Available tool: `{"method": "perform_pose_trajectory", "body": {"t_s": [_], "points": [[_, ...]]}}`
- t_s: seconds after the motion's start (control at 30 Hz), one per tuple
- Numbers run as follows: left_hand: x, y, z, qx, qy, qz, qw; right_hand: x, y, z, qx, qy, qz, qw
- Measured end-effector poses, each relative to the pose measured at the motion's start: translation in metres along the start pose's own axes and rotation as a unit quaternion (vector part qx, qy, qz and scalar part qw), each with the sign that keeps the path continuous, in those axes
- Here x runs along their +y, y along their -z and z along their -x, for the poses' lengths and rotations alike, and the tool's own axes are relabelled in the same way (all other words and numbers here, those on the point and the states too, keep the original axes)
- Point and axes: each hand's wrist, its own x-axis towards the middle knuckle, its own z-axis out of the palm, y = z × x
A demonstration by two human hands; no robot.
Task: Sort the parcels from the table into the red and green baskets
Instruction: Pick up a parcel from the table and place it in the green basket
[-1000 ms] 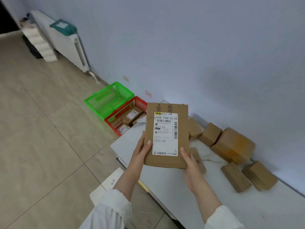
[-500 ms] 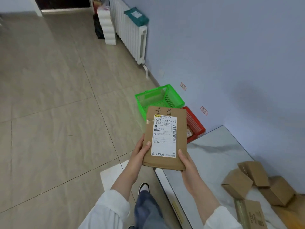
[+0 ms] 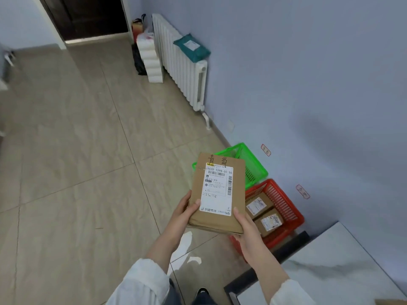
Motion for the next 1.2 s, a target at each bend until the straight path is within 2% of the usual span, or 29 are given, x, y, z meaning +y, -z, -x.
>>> {"method": "perform_pose_trajectory", "body": {"t_s": [0.23, 0.4, 0.57, 0.73, 1.0, 1.2], "points": [[0.066, 0.017, -0.139, -0.019, 0.014, -0.043, 0.999, -0.041, -0.027, -0.109, 0.113, -0.014, -0.047, 0.992], [0.114, 0.024, -0.229, -0.059, 0.057, -0.107, 0.991, -0.069, -0.055, -0.167, 0.23, -0.026, -0.113, 0.966], [0.141, 0.013, -0.309, -0.114, 0.096, -0.182, 0.972, -0.09, -0.064, -0.223, 0.289, -0.036, -0.162, 0.943], [0.144, -0.012, -0.391, -0.175, 0.121, -0.265, 0.941, -0.097, -0.044, -0.288, 0.334, -0.052, -0.161, 0.927], [0.089, -0.056, -0.521, -0.21, 0.12, -0.378, 0.894, -0.08, 0.026, -0.403, 0.374, -0.105, -0.125, 0.913], [-0.059, -0.064, -0.665, -0.203, 0.11, -0.447, 0.864, 0.042, 0.125, -0.545, 0.415, -0.136, -0.057, 0.898]]}}
